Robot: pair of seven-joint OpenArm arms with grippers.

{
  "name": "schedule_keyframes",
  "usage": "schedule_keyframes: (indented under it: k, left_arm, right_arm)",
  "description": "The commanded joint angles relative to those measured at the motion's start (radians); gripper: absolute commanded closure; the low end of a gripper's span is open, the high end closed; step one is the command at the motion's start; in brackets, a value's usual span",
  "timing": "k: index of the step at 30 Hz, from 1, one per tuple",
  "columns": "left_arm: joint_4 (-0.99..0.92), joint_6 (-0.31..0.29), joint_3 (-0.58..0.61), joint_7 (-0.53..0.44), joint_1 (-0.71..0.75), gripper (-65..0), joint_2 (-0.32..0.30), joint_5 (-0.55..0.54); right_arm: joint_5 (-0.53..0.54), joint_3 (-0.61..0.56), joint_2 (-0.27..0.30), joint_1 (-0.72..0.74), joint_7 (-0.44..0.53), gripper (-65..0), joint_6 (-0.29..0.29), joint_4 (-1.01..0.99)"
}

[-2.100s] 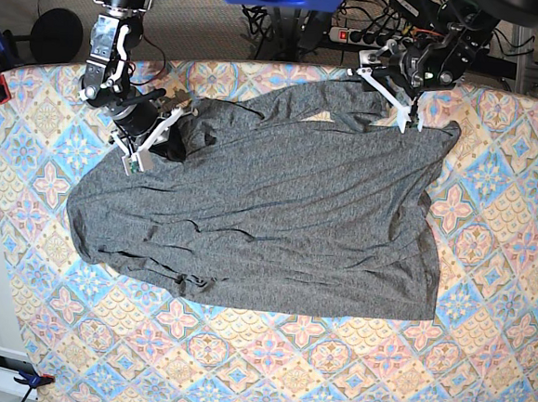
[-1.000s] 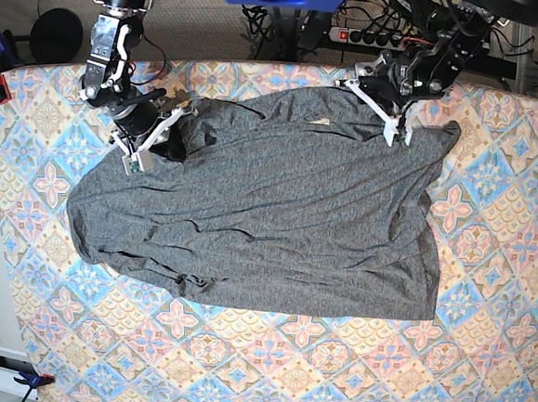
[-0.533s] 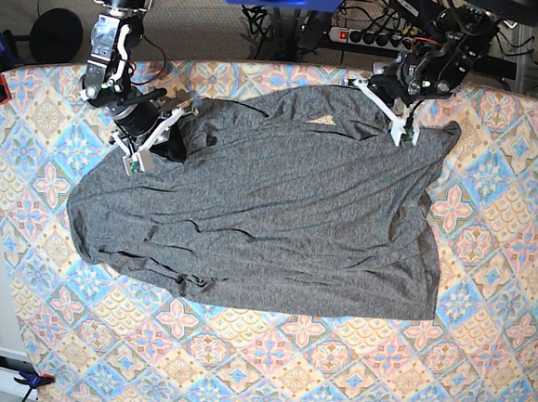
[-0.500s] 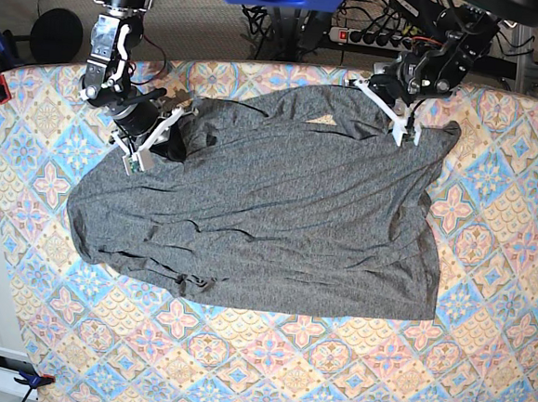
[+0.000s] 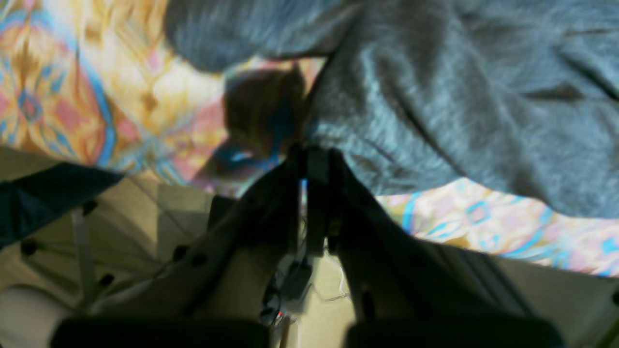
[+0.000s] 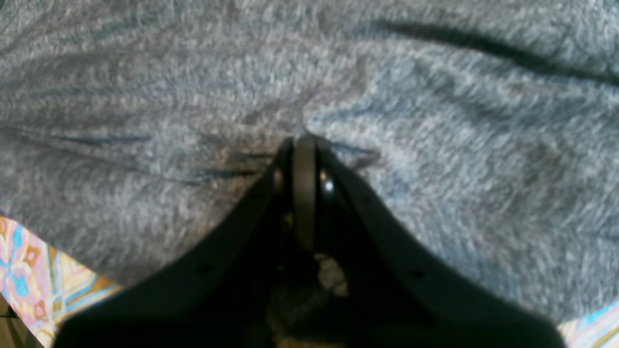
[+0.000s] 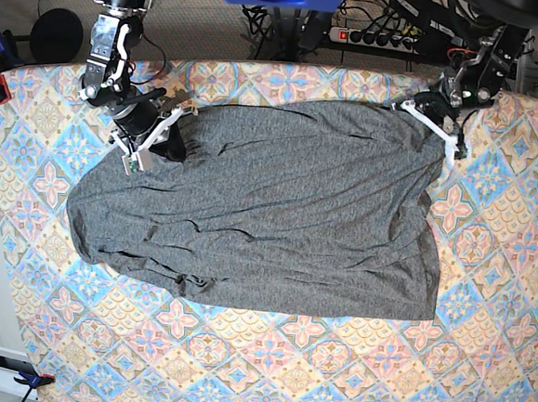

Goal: Layout the t-shirt on the table in an organized manner, then fold the t-shirt properly
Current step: 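Drag the shirt's collar corner with the left gripper to straighten the edge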

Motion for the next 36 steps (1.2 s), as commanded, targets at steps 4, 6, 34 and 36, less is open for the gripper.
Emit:
schedule_keyframes:
  k: [4, 6, 34, 36]
  left_arm:
    - [0.021, 0.006, -0.044, -0.01, -0.002, 0.0, -0.03, 0.009]
    - [0.027, 0.006, -0.053, -0.01, -0.002, 0.0, -0.03, 0.009]
    - [0.028, 0.006, -0.007, -0.004, -0.192, -27.0, -0.01, -0.611]
    - [0.028, 0.006, 0.013, -0.004, -0.192, -27.0, -0.01, -0.631]
  right_arm:
    - [-0.141, 0.004, 0.011, -0.018, -0.154, 0.0, -0.062, -0.031]
    - [-0.141, 0.004, 0.011, -0.018, -0.154, 0.0, -0.062, -0.031]
    - [-0.141, 0.007, 0.011, -0.016, -0.149, 0.0, -0.062, -0.08]
    - [-0.141, 0.007, 0.011, -0.015, -0.149, 0.0, -0.062, -0.08]
